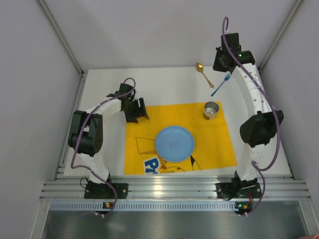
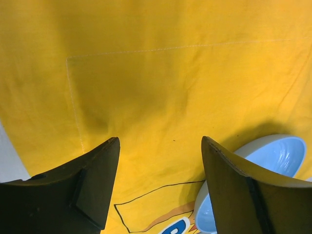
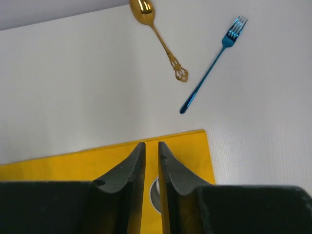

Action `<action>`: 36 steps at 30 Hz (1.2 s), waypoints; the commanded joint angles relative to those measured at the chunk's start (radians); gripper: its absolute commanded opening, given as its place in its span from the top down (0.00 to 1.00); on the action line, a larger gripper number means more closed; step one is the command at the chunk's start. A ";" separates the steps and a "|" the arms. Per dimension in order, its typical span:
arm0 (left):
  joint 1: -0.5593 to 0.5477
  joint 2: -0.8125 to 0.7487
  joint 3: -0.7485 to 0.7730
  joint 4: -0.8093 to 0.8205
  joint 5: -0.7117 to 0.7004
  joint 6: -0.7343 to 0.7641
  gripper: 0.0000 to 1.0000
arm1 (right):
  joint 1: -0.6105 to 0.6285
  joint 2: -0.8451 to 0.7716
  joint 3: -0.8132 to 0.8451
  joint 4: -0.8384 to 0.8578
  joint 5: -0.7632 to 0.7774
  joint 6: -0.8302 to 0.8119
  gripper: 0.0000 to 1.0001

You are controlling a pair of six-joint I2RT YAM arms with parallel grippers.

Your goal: Set the dinner table for one person

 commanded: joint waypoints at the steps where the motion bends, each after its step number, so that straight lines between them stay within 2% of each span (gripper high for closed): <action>1: 0.005 -0.024 -0.014 0.024 0.044 0.003 0.27 | -0.005 0.048 -0.026 0.001 -0.011 0.020 0.80; 2: 0.004 -0.036 -0.022 0.024 0.048 0.001 0.27 | -0.011 0.073 -0.013 -0.004 -0.013 0.023 0.56; 3: 0.004 -0.044 -0.028 0.024 0.053 0.001 0.27 | -0.017 0.100 0.000 -0.003 -0.008 0.028 0.04; 4: 0.004 -0.052 -0.043 0.022 0.053 0.001 0.27 | -0.027 0.158 0.040 -0.006 0.001 0.042 0.01; 13: 0.004 -0.173 -0.109 -0.019 0.018 -0.005 0.27 | -0.106 0.490 0.283 0.026 -0.007 0.146 0.01; 22: 0.005 -0.280 -0.223 -0.037 -0.053 -0.033 0.27 | -0.122 0.582 0.255 0.083 0.030 0.175 0.03; 29: 0.005 -0.234 -0.218 -0.039 -0.060 -0.040 0.27 | -0.165 0.658 0.310 0.051 0.110 0.201 0.05; 35: 0.005 -0.185 -0.198 -0.051 -0.065 -0.028 0.27 | -0.235 0.708 0.389 0.048 0.073 0.301 0.13; 36: 0.005 -0.179 -0.194 -0.056 -0.068 -0.025 0.27 | -0.247 0.720 0.405 0.046 0.069 0.312 0.17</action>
